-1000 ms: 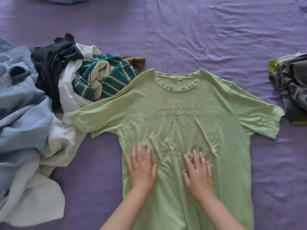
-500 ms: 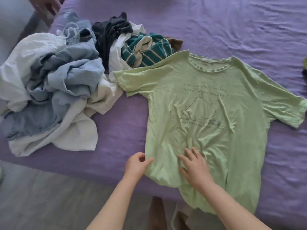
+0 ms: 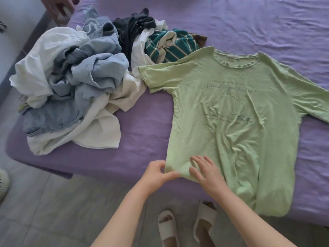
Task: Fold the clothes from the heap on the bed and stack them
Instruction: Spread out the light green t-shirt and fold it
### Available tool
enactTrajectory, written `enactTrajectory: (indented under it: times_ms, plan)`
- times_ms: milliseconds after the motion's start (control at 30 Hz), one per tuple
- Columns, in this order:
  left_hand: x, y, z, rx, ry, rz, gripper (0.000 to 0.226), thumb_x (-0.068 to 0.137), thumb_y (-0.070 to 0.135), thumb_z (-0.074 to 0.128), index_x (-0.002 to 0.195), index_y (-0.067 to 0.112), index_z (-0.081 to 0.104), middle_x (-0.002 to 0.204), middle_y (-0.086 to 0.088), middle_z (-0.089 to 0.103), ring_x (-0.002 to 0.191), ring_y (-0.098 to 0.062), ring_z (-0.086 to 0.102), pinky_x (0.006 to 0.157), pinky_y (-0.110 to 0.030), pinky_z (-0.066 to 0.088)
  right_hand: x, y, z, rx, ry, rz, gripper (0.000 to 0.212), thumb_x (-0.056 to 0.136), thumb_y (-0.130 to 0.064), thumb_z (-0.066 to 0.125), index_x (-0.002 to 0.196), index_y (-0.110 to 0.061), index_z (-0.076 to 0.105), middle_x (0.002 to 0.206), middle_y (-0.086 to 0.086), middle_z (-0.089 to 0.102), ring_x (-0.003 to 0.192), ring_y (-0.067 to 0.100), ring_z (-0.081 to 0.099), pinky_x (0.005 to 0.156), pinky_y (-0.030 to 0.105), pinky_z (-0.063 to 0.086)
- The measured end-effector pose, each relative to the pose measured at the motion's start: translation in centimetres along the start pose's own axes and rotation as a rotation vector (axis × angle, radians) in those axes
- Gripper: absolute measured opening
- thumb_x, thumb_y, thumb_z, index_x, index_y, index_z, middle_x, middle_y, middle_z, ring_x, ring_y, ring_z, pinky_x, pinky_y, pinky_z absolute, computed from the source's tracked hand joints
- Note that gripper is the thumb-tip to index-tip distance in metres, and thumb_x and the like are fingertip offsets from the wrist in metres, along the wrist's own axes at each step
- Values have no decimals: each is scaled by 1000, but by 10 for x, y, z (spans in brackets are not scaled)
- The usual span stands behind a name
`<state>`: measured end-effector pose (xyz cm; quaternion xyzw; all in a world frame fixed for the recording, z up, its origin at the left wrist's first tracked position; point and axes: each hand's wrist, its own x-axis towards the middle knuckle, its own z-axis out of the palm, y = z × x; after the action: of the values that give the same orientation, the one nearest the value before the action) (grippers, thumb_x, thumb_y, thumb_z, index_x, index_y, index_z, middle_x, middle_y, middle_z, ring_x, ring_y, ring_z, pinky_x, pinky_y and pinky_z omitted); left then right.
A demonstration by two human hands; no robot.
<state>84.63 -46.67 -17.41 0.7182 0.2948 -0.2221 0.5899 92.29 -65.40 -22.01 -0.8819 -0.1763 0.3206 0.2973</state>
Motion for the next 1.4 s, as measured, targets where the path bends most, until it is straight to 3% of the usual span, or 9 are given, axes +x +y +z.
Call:
enactTrajectory:
  times_ms: [100, 233, 367, 500, 700, 867, 1000, 1200, 1400]
  plan:
    - [-13, -2, -7, -235, 37, 45, 19, 84, 15, 72, 102, 12, 67, 102, -4, 72, 91, -9, 65, 83, -25, 52, -8, -2, 6, 20, 49, 3, 43, 96, -33, 51, 138, -22, 47, 147, -1, 41, 142, 20, 23, 115, 37, 21]
    - [-15, -12, -4, -280, 188, 9, 17, 92, 23, 62, 103, 10, 58, 103, -6, 69, 91, -19, 66, 80, -39, 55, -20, -2, 12, -2, 114, 42, 41, 98, -35, 45, 138, -26, 47, 146, -4, 43, 142, 21, 23, 114, 42, 21]
    - [-20, -39, -6, -166, 258, -111, 18, 91, 31, 63, 93, 14, 59, 86, -3, 67, 67, -16, 60, 53, -30, 47, -32, 12, 23, -160, 29, 136, 43, 99, -44, 37, 141, -34, 40, 154, -3, 29, 144, 20, 15, 114, 36, 15]
    - [-19, -67, -27, 155, 379, -149, 14, 89, 22, 64, 84, 10, 58, 81, -4, 65, 63, -23, 64, 63, -42, 56, -45, 29, 35, -296, -97, 160, 43, 99, -49, 32, 140, -38, 40, 159, -5, 12, 146, 20, 5, 116, 39, 13]
    - [-14, -52, -11, 485, 593, -55, 33, 82, 31, 72, 112, 17, 64, 111, -5, 60, 108, -30, 52, 92, -37, 43, -59, 46, 12, -135, 30, 179, 41, 99, -39, 42, 137, -25, 48, 151, -2, 35, 143, 17, 20, 116, 36, 18]
    - [4, -19, 43, 285, 399, 147, 25, 85, 23, 71, 108, 14, 65, 105, 0, 62, 99, -15, 58, 81, -11, 38, -63, 81, -31, -103, 237, 255, 37, 94, -25, 56, 128, -12, 57, 138, 6, 50, 136, 23, 33, 114, 35, 21]
    - [25, 3, 102, 510, 246, 266, 28, 91, 24, 62, 119, 17, 63, 123, 0, 60, 120, -18, 47, 100, -22, 30, -75, 120, -65, -190, 389, 452, 38, 89, -16, 61, 126, -9, 58, 142, 15, 45, 137, 32, 28, 113, 39, 20]
    - [52, 32, 197, 812, -27, 341, 36, 97, 22, 50, 131, 28, 55, 152, 2, 33, 143, -18, 18, 111, -36, 28, -93, 164, -88, -51, 414, 640, 69, 87, -23, 65, 145, -8, 31, 145, 17, 36, 129, 35, 38, 104, 42, 32]
    - [64, 51, 251, 760, -57, 271, 32, 96, 19, 49, 125, 26, 62, 132, -1, 48, 124, -21, 38, 97, -32, 41, -92, 174, -91, -99, 600, 585, 32, 78, -26, 74, 106, -14, 65, 110, 11, 51, 106, 31, 50, 86, 40, 38]
